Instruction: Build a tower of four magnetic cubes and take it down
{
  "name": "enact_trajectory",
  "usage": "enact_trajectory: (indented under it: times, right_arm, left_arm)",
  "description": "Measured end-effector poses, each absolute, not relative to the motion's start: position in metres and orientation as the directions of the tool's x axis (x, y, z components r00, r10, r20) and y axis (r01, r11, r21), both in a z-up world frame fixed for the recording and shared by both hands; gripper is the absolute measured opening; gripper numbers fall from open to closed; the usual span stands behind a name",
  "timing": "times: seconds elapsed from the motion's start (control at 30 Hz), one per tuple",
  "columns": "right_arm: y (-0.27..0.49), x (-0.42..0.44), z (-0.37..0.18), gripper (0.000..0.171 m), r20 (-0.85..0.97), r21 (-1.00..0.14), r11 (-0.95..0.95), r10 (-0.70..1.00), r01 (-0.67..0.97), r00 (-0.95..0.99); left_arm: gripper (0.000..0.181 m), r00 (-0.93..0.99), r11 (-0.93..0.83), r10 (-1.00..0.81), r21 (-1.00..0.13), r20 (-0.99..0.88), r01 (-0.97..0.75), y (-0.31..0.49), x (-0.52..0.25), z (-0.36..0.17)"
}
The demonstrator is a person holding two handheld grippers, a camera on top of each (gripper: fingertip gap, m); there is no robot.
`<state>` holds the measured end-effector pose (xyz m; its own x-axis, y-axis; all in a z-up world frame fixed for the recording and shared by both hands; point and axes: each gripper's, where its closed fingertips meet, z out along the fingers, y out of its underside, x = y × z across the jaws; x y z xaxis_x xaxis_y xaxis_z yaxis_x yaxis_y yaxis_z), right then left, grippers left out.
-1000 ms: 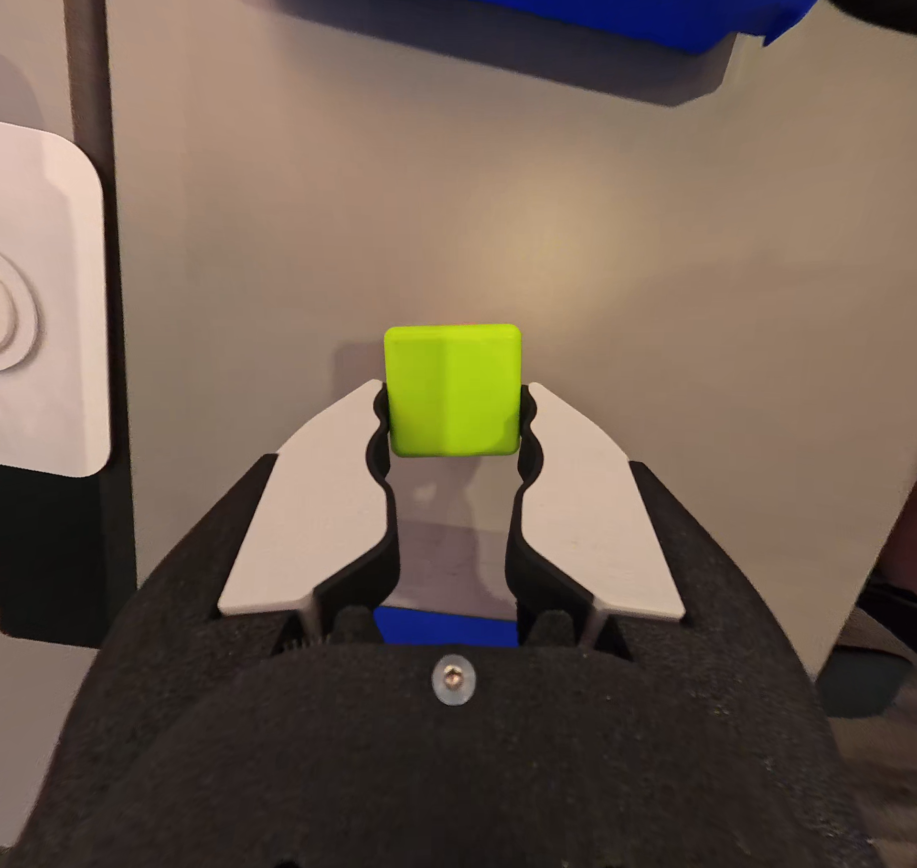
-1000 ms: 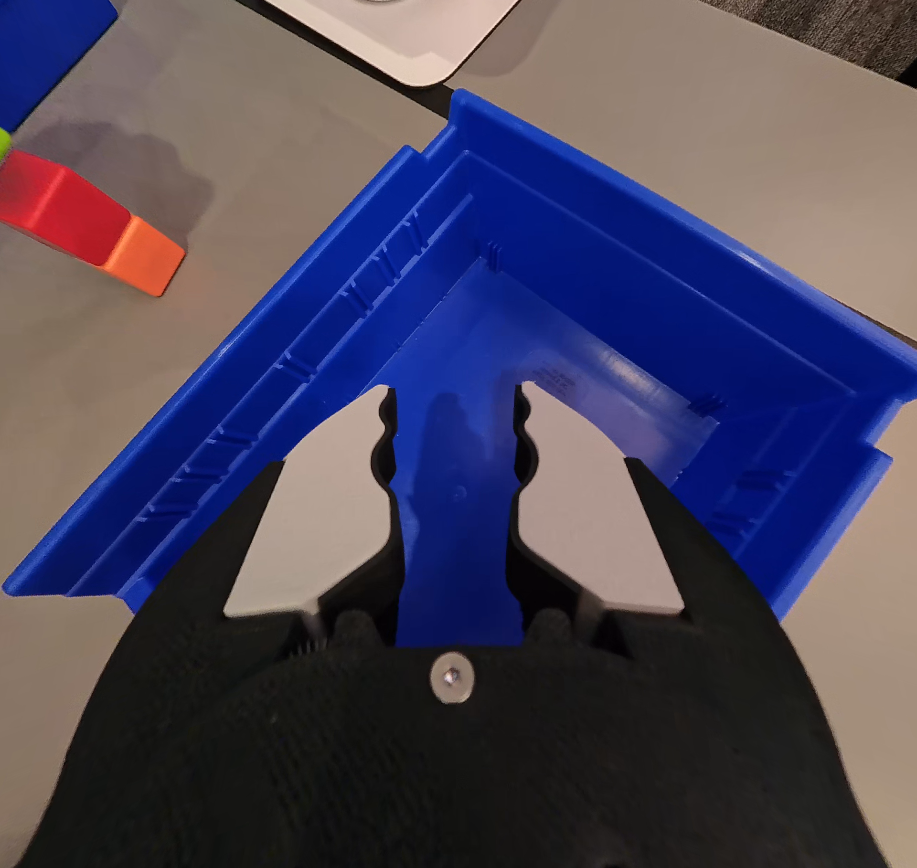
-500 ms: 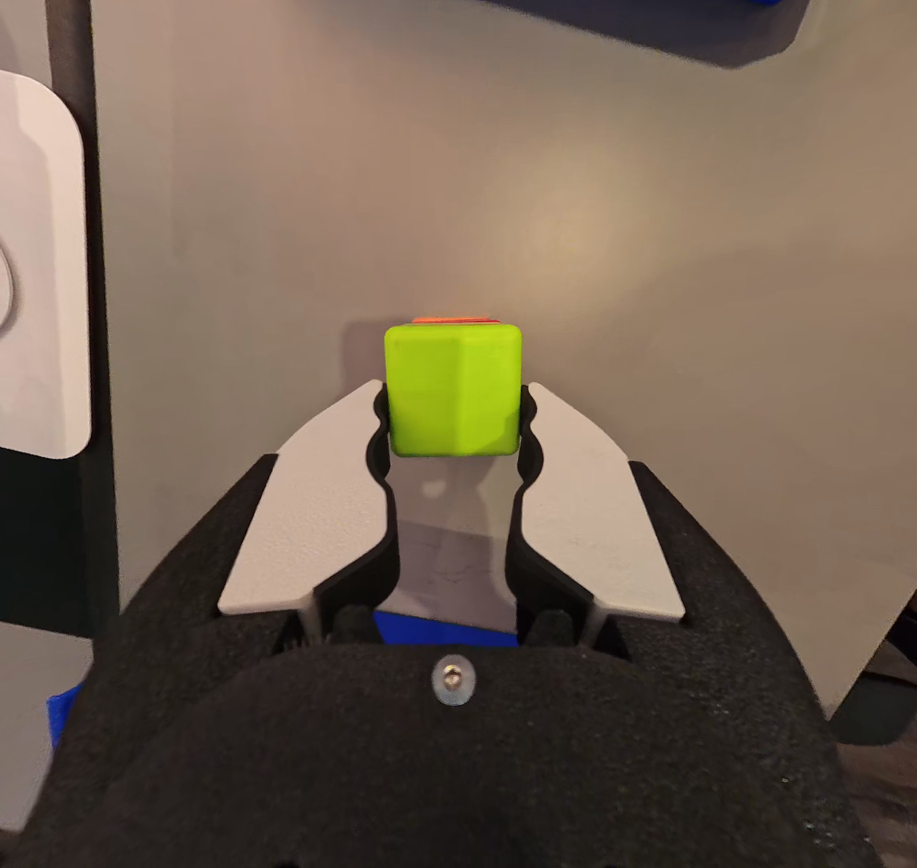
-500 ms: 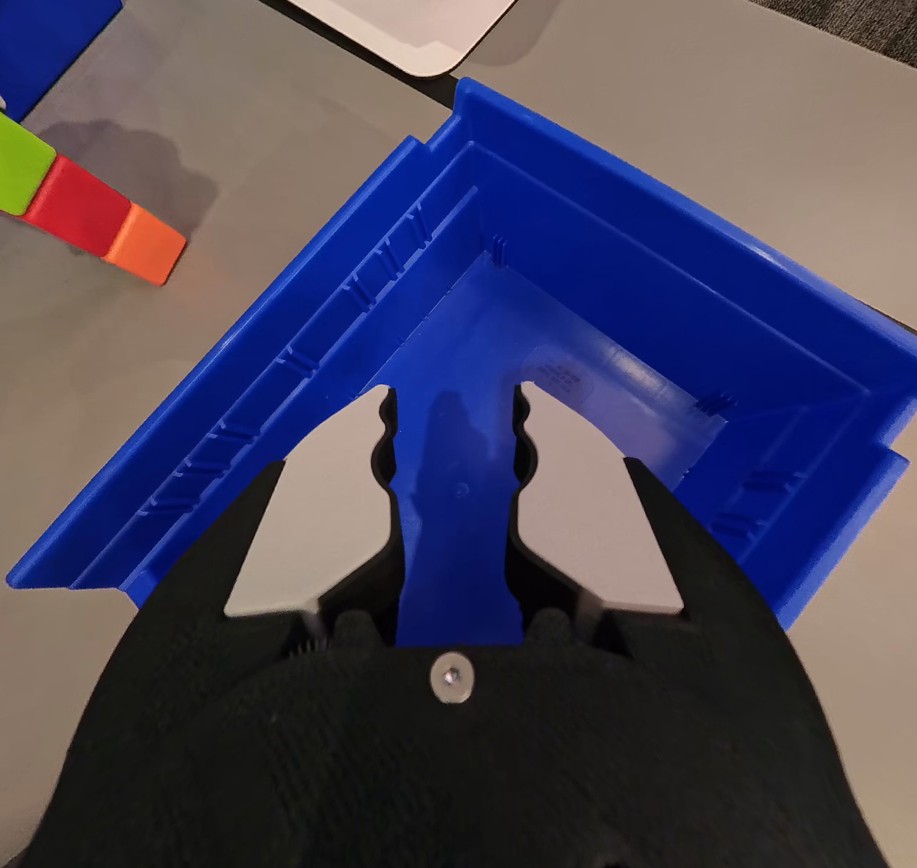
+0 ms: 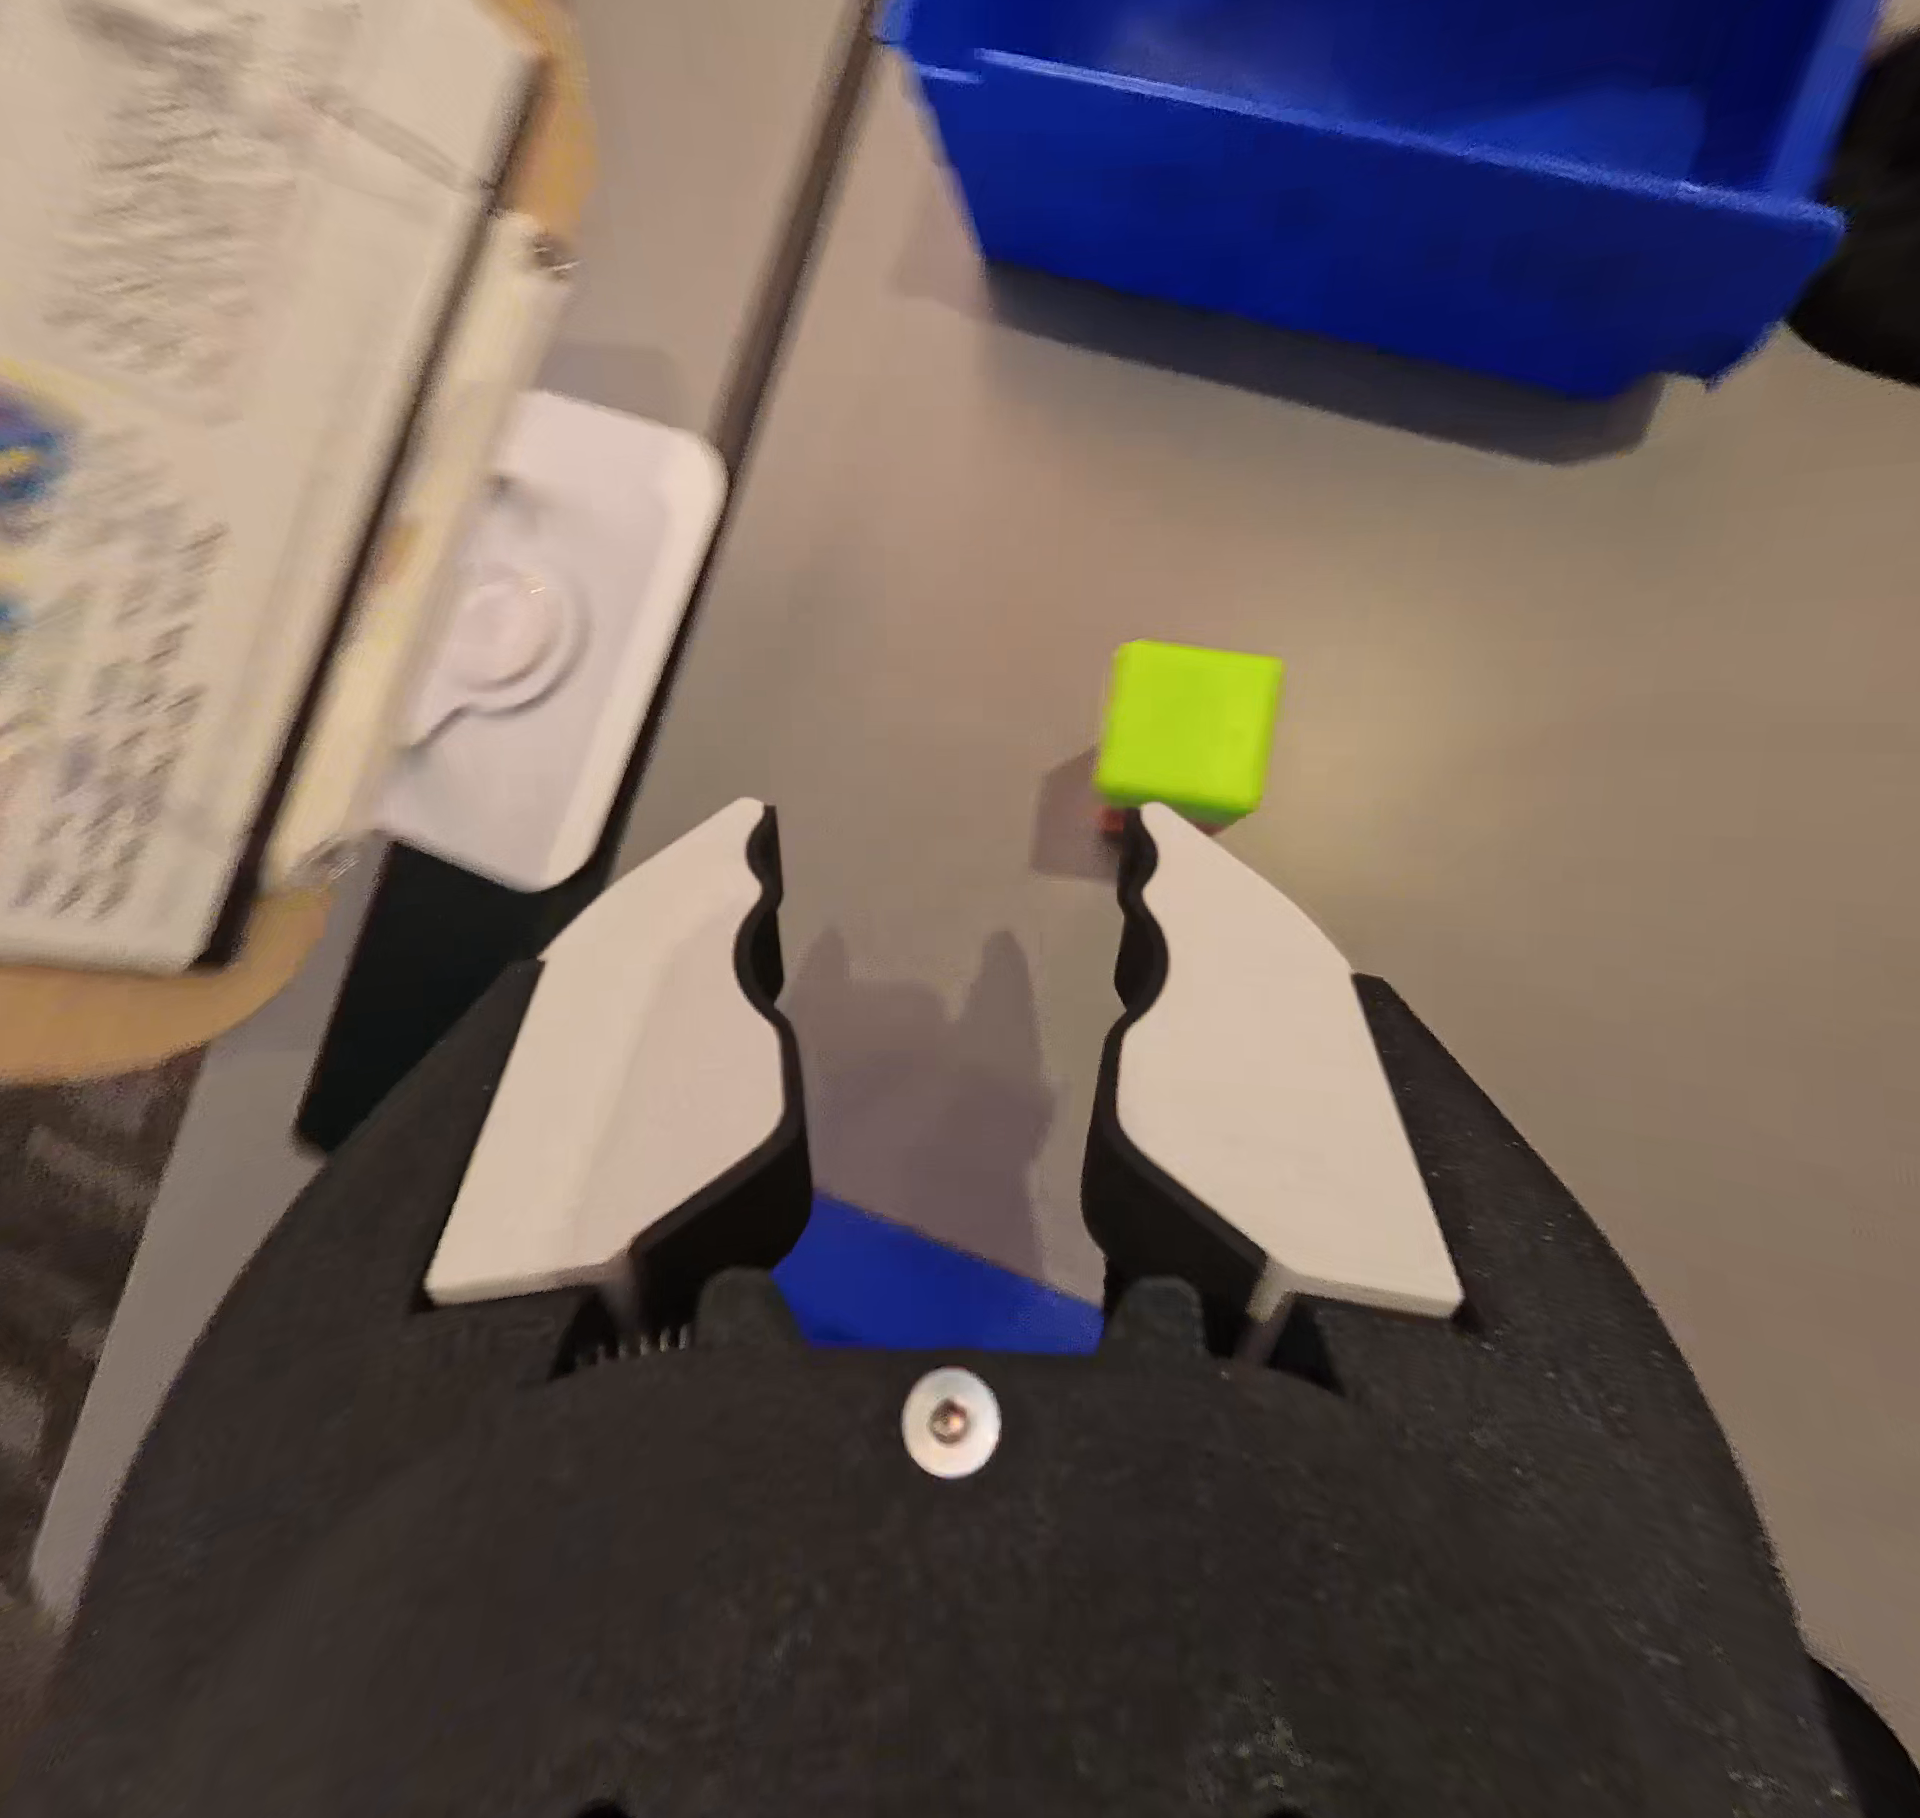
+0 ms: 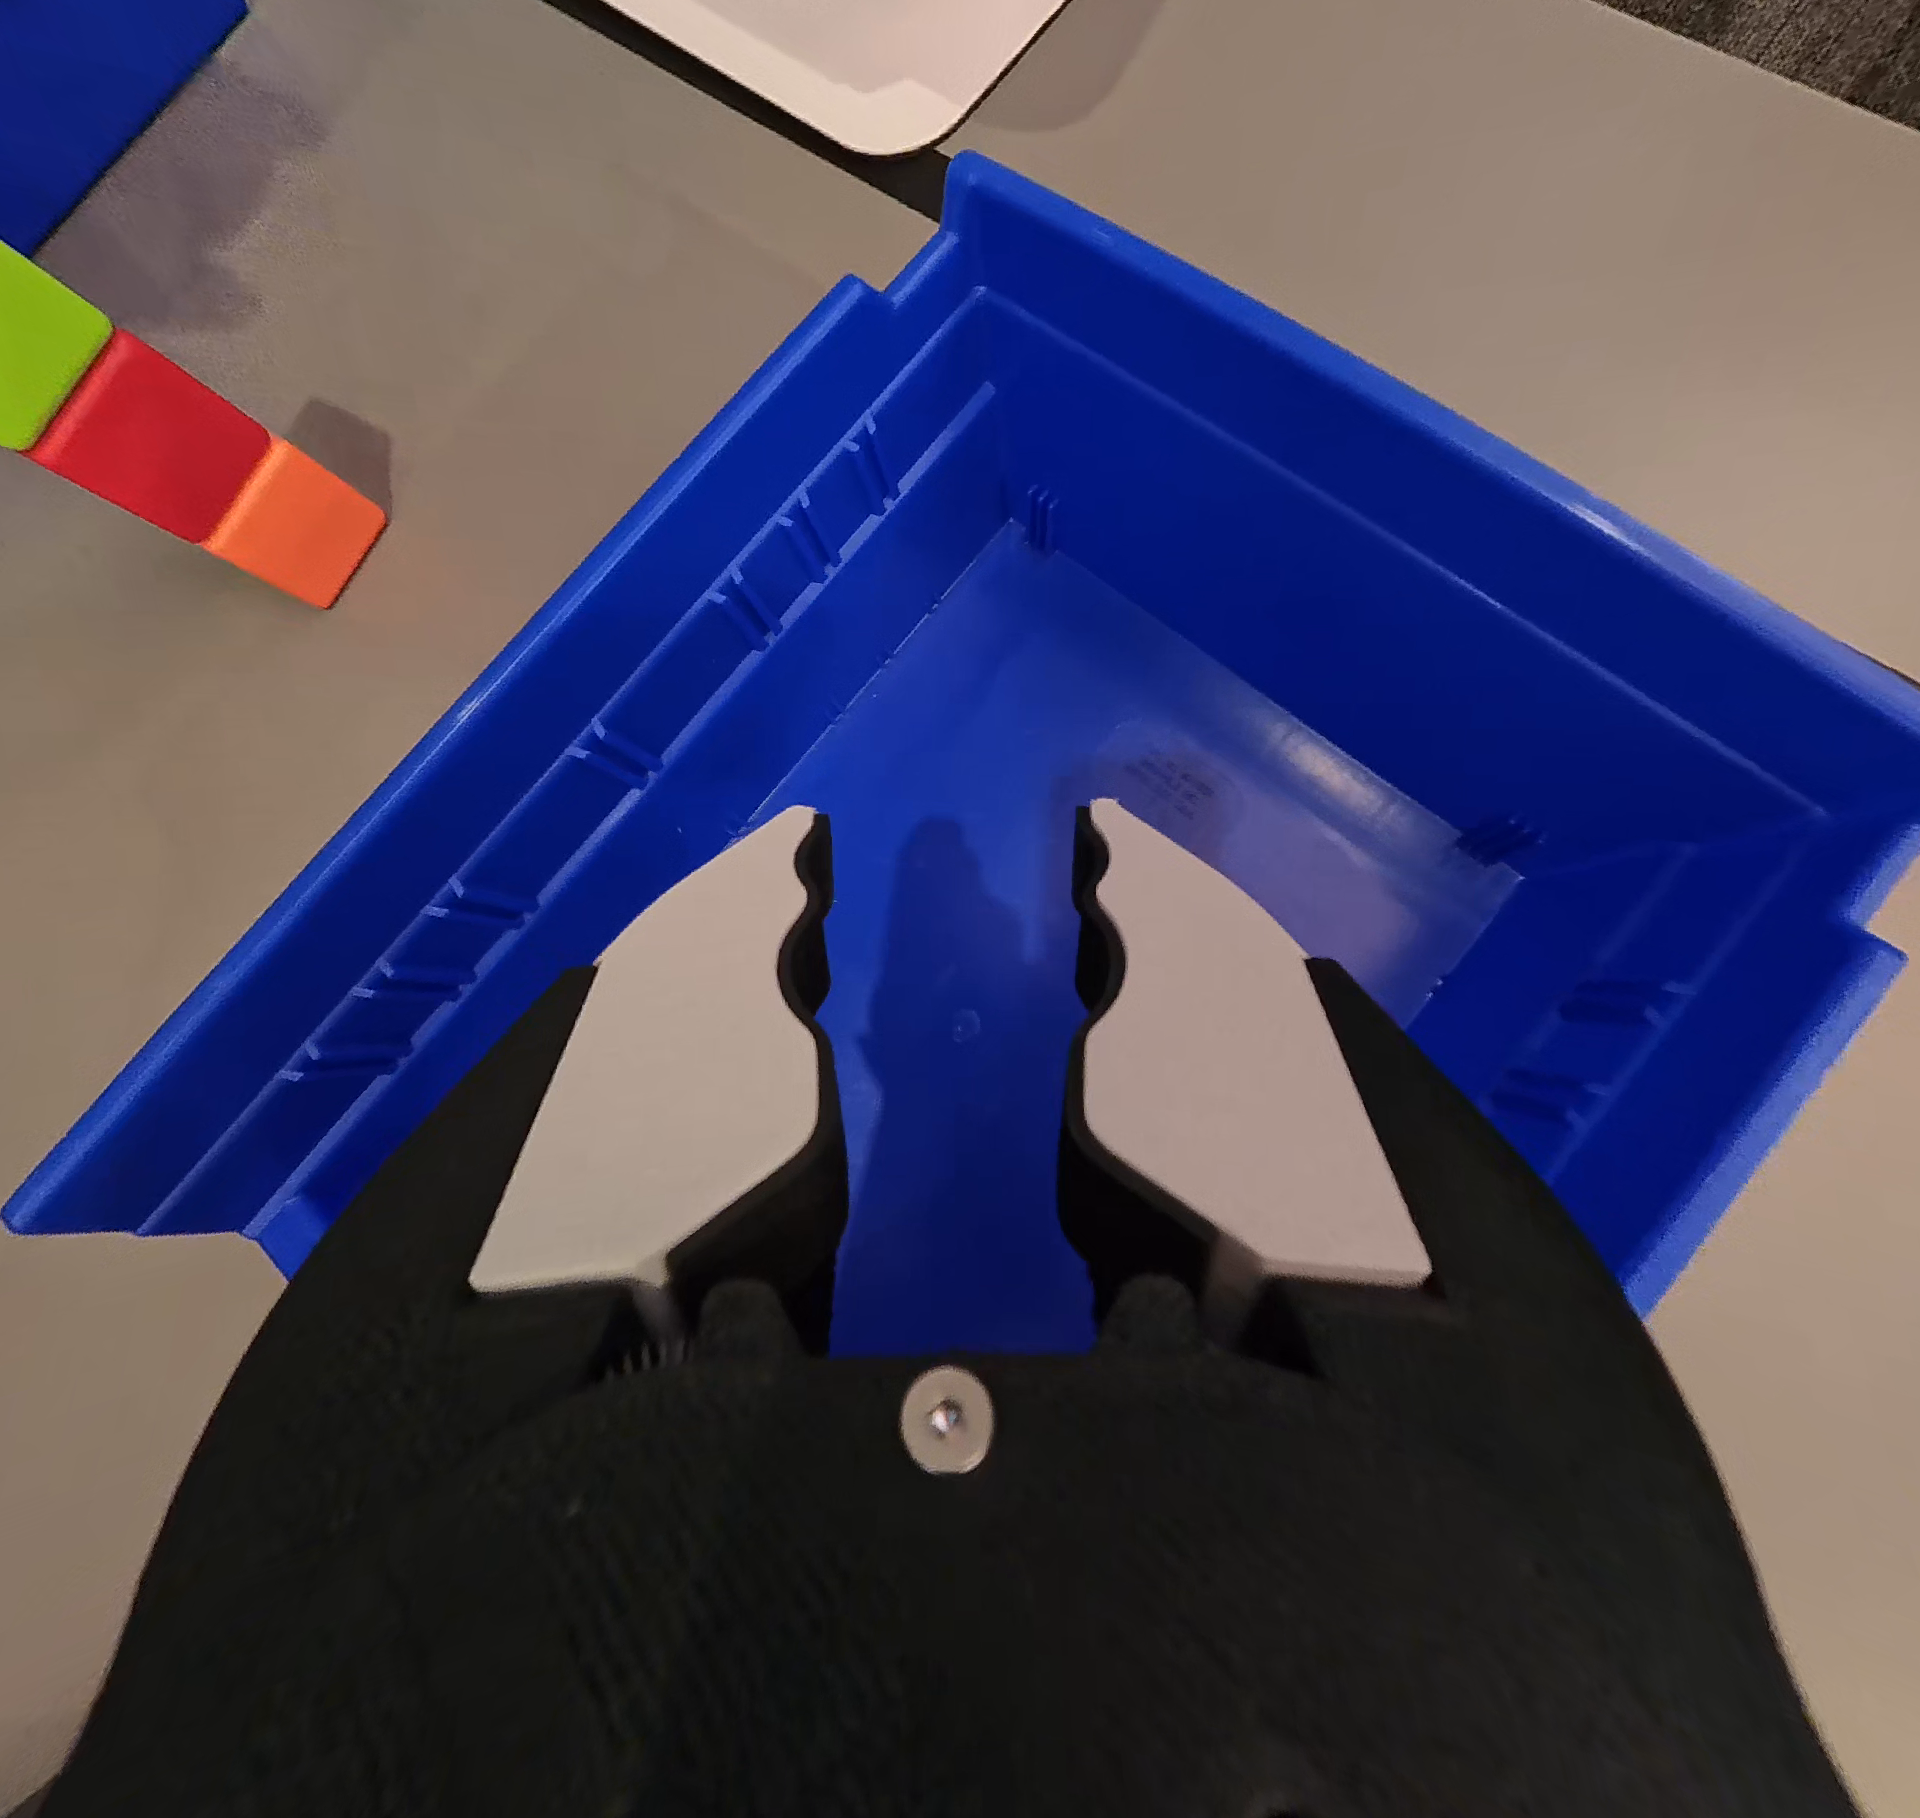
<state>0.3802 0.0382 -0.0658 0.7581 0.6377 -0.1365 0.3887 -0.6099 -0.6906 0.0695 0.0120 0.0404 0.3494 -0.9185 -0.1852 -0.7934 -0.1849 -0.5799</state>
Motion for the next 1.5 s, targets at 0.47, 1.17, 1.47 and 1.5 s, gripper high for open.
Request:
enact_trajectory:
  times: [0.47,1.17,1.47,1.5]
  right_arm:
    - [0.037,0.389,-0.064,0.045,-0.096,-0.676,-0.615,0.619,0.406,0.779]
    - [0.031,0.377,-0.073,0.042,-0.110,-0.648,-0.608,0.671,0.459,0.733]
    - [0.029,0.378,-0.073,0.042,-0.123,-0.650,-0.608,0.676,0.456,0.727]
    - [0.030,0.378,-0.073,0.042,-0.125,-0.652,-0.608,0.675,0.452,0.727]
  left_arm:
    - [0.067,0.565,-0.564,-0.755,-0.109,-0.332,-0.818,0.060,-0.221,-0.075]
    - [0.054,0.658,-0.669,-0.720,-0.033,-0.222,-0.743,0.077,-0.239,-0.136]
    - [0.050,0.615,-0.644,-0.739,0.020,-0.277,-0.765,0.075,-0.245,-0.133]
    - [0.050,0.609,-0.639,-0.741,0.018,-0.284,-0.769,0.074,-0.245,-0.130]
